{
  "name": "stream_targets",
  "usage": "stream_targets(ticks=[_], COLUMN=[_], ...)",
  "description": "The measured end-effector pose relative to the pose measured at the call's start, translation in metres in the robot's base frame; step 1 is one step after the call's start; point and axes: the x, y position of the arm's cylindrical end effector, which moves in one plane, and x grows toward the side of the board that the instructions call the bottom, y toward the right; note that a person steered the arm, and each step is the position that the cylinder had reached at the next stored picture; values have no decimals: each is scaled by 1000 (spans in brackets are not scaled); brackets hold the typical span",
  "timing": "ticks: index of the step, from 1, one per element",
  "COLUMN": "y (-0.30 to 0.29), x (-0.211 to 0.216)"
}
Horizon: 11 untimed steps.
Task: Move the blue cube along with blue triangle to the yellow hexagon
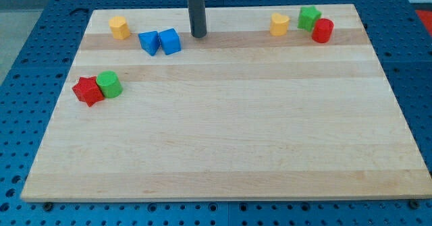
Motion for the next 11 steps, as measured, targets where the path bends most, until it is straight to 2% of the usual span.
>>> stream_targets(ticks=[2,5,11], y=[-10,-22,-98], x=[34,37,37])
